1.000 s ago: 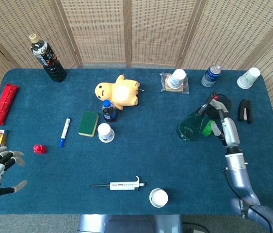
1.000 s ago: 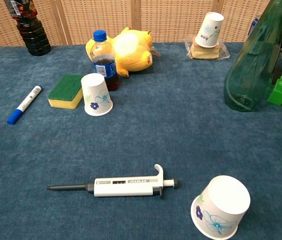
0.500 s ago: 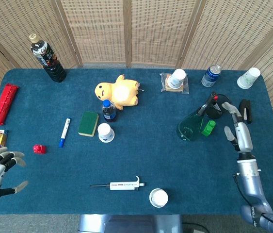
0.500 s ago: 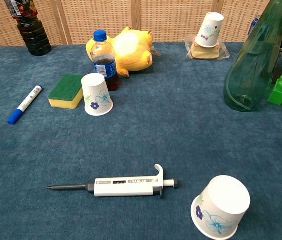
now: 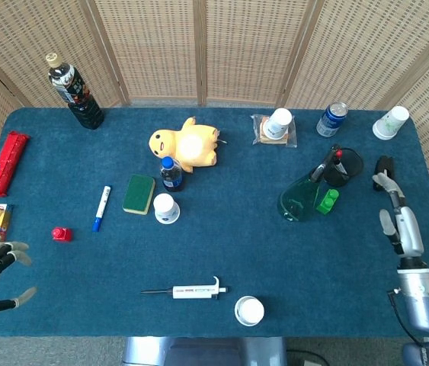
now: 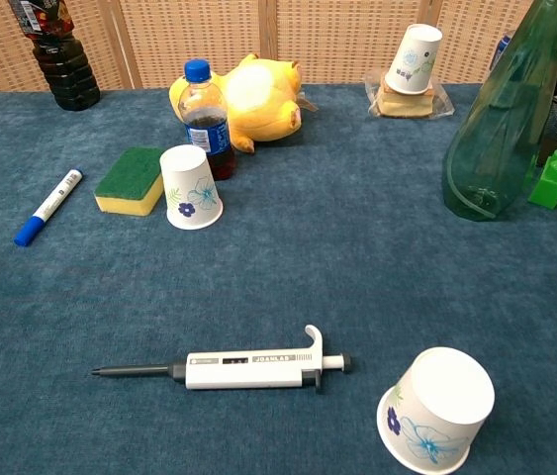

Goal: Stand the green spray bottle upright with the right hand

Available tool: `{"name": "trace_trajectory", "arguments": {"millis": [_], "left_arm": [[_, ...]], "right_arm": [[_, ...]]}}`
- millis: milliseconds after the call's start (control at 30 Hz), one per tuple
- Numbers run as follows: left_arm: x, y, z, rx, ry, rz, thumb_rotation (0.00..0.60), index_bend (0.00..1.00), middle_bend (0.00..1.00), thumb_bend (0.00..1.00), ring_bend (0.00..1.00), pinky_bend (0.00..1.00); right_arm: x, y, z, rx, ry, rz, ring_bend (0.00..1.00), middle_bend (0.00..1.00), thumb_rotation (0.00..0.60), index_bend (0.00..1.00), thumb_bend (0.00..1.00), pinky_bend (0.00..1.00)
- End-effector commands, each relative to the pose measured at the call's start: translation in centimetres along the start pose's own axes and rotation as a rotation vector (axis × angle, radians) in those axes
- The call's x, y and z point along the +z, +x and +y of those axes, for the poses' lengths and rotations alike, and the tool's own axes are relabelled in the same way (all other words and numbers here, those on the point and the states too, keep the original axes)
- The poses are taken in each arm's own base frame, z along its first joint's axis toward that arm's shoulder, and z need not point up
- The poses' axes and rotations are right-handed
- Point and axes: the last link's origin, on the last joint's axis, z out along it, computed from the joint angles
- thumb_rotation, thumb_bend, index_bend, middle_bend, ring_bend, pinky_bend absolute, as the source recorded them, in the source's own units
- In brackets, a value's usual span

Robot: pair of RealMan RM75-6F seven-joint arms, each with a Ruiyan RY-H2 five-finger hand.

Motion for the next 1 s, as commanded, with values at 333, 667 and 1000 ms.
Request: {"name": "trace_trajectory", "arguments": {"millis": [333, 667, 1000], "left_arm": [[-0.7, -0.2, -0.8, -0.018, 0.034, 0.014, 0.530, 0.42, 0.33, 0.24, 0.28, 0.17], [-1.3, -0.7, -1.6, -0.032, 0.075, 0.031, 0.531, 0.41, 0.34, 0.24, 0.28, 0.17], [-2.5, -1.4, -2.8, -0.053, 0.148, 0.021, 0.532, 0.41, 0.34, 0.24, 0.28, 0.18]], "right_arm": [[-2.4, 2.4, 1.0, -0.020, -0.055, 0.042, 0.00, 0.13, 0.050, 0.00, 0.52, 0.00], [-3.7, 5.1, 2.1, -0.119, -0.131, 0.094, 0.00, 0.13, 0.268, 0.00, 0.56, 0.00], [-4.7, 5.6, 1.7, -0.553, -0.144, -0.026, 0.00, 0.13, 0.268, 0.00, 0.53, 0.00]]}}
